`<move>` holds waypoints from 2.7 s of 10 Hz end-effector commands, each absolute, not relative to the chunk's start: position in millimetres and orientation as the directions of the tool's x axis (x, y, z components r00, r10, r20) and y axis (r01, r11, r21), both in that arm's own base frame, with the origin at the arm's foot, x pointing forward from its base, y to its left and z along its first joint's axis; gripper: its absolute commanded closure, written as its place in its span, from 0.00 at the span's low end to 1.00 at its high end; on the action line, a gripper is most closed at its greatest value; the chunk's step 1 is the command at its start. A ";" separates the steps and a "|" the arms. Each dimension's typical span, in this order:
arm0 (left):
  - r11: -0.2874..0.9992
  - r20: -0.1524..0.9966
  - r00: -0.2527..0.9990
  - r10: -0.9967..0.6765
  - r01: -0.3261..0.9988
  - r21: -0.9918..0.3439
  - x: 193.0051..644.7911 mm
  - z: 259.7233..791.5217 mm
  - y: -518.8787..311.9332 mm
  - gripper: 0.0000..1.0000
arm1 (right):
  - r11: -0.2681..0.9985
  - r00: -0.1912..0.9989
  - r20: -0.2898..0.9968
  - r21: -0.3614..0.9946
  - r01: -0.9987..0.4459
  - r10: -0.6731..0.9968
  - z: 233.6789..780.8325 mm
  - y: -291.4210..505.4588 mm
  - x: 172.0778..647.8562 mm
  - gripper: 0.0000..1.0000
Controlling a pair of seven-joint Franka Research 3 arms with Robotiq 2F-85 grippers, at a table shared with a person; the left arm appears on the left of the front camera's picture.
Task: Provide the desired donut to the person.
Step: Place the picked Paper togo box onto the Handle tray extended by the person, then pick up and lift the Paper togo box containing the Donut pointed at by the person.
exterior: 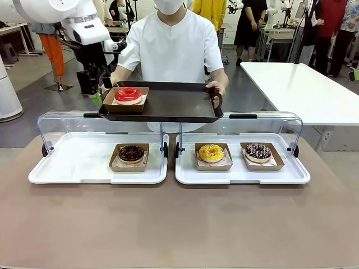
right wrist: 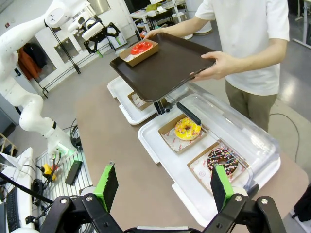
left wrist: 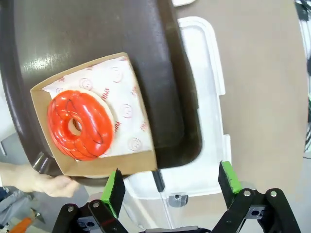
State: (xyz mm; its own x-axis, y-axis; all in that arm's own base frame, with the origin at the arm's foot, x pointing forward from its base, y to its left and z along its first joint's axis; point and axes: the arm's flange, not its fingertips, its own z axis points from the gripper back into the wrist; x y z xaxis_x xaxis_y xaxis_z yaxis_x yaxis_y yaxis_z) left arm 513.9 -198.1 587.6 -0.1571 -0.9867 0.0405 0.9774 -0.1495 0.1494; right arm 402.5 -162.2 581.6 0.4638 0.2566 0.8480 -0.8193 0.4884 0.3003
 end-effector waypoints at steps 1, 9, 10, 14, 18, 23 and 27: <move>-0.190 0.087 -0.203 -0.975 0.972 0.141 479.6 592.0 -169.9 0.00 | 0.486 0.465 0.847 0.302 -0.820 0.257 580.8 -161.2 401.9 0.00; -0.159 0.109 -0.176 -0.978 0.976 0.149 417.6 593.4 -102.8 0.00 | 0.486 0.465 0.847 0.302 -0.820 0.257 580.8 -161.2 401.9 0.00; -0.159 0.109 -0.176 -0.978 0.976 0.149 417.6 593.4 -102.8 0.00 | 0.486 0.465 0.847 0.302 -0.820 0.257 580.8 -161.2 401.9 0.00; -0.161 0.108 -0.178 -0.978 0.976 0.146 414.2 590.9 -102.1 0.00 | 0.486 0.465 0.847 0.302 -0.820 0.257 580.8 -161.2 401.9 0.00; 0.183 0.576 0.036 -0.817 0.963 0.200 375.1 615.7 1.7 0.00 | 0.486 0.465 0.847 0.302 -0.820 0.257 580.8 -161.2 401.9 0.00; 0.105 0.897 -0.021 -0.441 0.992 0.075 368.6 578.1 98.2 0.00 | 0.486 0.465 0.847 0.302 -0.820 0.257 580.8 -161.2 401.9 0.00; 0.158 0.907 0.013 -0.421 0.986 0.059 382.1 519.9 148.5 0.00 | 0.486 0.465 0.847 0.302 -0.820 0.257 580.8 -161.2 401.9 0.00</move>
State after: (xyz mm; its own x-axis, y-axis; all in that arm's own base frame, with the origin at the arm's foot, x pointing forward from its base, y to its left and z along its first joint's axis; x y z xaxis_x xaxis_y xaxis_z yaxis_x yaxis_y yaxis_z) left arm 375.7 142.7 520.8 -0.0071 -0.3896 0.9209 0.9896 0.1296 0.0624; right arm 402.3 -162.9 581.5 0.4640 0.2553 0.8482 -0.8187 0.4892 0.3006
